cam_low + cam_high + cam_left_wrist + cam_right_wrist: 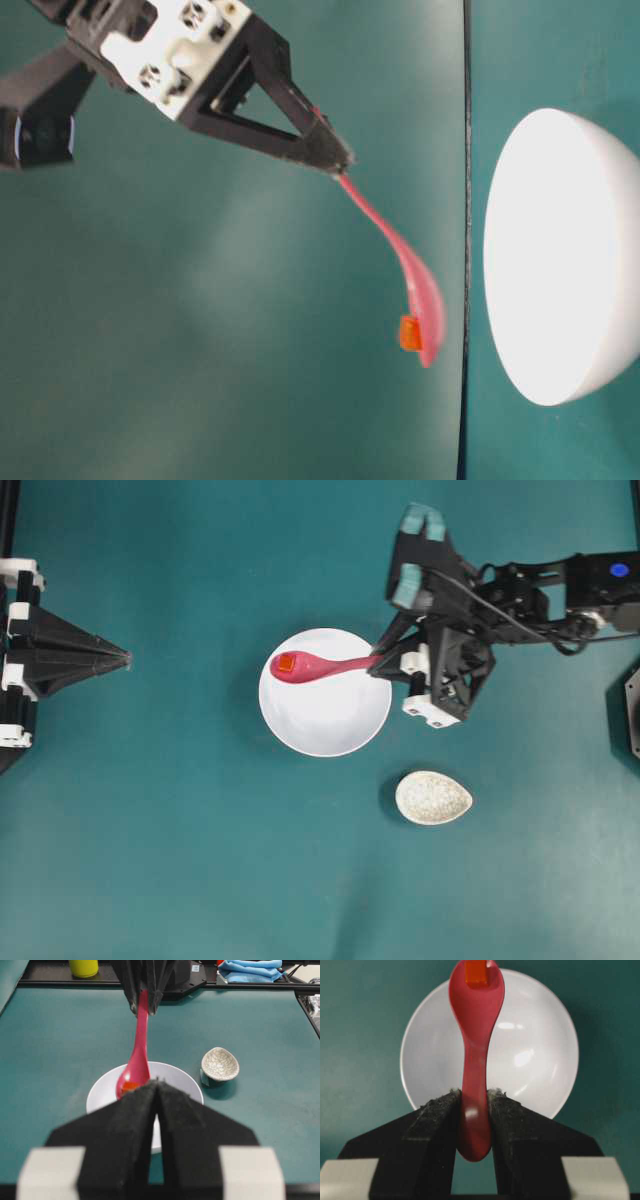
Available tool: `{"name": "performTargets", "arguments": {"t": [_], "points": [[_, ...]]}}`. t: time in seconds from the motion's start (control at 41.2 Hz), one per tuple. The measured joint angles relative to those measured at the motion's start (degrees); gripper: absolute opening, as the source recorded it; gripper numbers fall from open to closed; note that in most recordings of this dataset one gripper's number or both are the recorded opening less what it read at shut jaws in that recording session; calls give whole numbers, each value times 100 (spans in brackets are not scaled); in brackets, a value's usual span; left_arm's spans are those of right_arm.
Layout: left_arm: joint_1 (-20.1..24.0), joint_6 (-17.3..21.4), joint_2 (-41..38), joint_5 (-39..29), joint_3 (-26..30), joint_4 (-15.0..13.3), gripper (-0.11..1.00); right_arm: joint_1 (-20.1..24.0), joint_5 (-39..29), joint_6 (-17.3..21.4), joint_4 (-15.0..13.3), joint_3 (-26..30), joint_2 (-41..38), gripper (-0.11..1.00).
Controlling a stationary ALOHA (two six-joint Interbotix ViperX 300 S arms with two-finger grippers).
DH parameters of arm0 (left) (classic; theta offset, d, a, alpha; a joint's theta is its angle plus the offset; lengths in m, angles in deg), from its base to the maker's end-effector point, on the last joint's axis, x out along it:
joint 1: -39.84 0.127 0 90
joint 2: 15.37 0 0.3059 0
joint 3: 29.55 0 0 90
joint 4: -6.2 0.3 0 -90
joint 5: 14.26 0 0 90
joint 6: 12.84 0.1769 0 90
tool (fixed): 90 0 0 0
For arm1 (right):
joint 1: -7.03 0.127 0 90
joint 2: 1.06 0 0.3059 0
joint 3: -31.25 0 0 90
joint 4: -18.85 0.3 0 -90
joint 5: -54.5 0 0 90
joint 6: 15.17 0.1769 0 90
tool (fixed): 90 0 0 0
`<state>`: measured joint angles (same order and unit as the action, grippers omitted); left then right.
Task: Grip the spoon and scoop the red block from the bowl with right arm.
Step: 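Lift the spoon with the cube and pull it back toward the right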
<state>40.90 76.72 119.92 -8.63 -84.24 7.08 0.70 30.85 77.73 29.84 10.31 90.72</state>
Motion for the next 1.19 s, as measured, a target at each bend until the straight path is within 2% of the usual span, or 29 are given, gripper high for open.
{"name": "performTargets", "arguments": {"t": [0.34, 0.606, 0.825, 1.188], "points": [[0, -18, 0, 0, 0, 0, 0, 62, 1134, -9, -9, -1081, 606, 26], [0, -18, 0, 0, 0, 0, 0, 114, 1468, -18, -9, -1477, 677, 26], [-9, -26, 0, -9, 0, 0, 0, 123, 1371, 26, 9, -1336, 729, 26], [0, -35, 26, -281, 0, -9, 0, 141, 202, -62, -62, -431, 1327, 26]]}}
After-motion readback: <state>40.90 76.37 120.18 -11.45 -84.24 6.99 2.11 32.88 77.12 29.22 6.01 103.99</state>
